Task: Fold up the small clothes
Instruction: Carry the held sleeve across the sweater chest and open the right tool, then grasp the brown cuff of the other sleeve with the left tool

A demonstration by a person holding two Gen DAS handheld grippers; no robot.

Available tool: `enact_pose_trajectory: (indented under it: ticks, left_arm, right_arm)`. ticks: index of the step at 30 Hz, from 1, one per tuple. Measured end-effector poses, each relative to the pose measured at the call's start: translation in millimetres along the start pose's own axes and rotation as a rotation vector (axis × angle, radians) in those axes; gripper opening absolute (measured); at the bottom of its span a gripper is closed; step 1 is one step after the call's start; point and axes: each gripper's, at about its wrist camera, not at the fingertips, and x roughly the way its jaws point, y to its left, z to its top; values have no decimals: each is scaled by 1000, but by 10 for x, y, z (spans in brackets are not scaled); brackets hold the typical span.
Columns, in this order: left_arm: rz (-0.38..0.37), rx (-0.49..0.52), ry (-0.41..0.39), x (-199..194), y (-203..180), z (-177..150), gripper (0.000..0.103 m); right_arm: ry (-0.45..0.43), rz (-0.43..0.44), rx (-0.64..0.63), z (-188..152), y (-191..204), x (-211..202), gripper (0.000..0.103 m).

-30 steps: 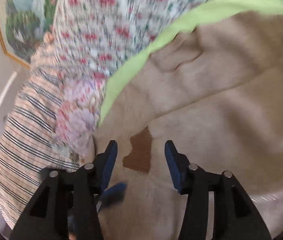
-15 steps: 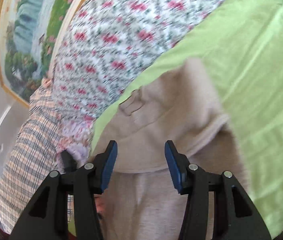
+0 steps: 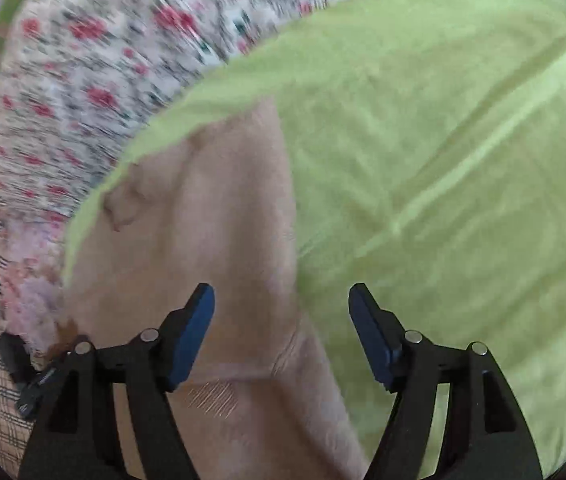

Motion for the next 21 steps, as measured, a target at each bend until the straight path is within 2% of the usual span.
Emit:
enact_pose_trajectory:
  ticks: [2, 3, 4, 6, 8, 9, 10, 12, 14, 16, 18, 20, 21]
  left_arm:
    - [1, 8, 5, 8, 0, -5, 6]
    - [1, 11, 10, 29, -16, 1, 6]
    - [-4, 12, 15, 43, -48, 9, 6]
    - [-30, 12, 18, 31, -110, 37, 6]
    - [-47, 28, 9, 24, -207, 43, 7]
    - [-33, 38, 10, 52, -242, 42, 7]
    - [-7, 46, 16, 100, -256, 28, 7]
    - [35, 49, 33, 192, -228, -7, 7]
    - [38, 34, 44, 213, -162, -42, 8]
    - [29, 20, 30, 142, -130, -64, 10]
    - [40, 21, 28, 128, -132, -79, 10]
    - [49, 25, 37, 114, -138, -109, 12]
    - [57, 30, 40, 102, -140, -122, 14]
  right_arm:
    - [14, 12, -34, 14, 40, 95, 70]
    - [23, 3, -70, 21, 84, 116, 55]
    - [48, 0, -90, 37, 97, 120, 8]
    - [6, -1, -73, 93, 16, -38, 10]
    - [-50, -57, -66, 142, -113, -173, 8]
    - [-58, -74, -47, 161, -190, -185, 7]
    - [-63, -120, -33, 162, -265, -178, 0]
    - [-49, -166, -52, 149, -314, -134, 0]
    - [-52, -149, -36, 101, -314, -195, 1]
    - [-93, -66, -47, 2, -183, -348, 1]
    - [-89, 25, -89, -123, 13, -384, 2]
    - [-48, 71, -117, -216, 150, -294, 13]
    - [-18, 56, -118, -241, 184, -199, 37]
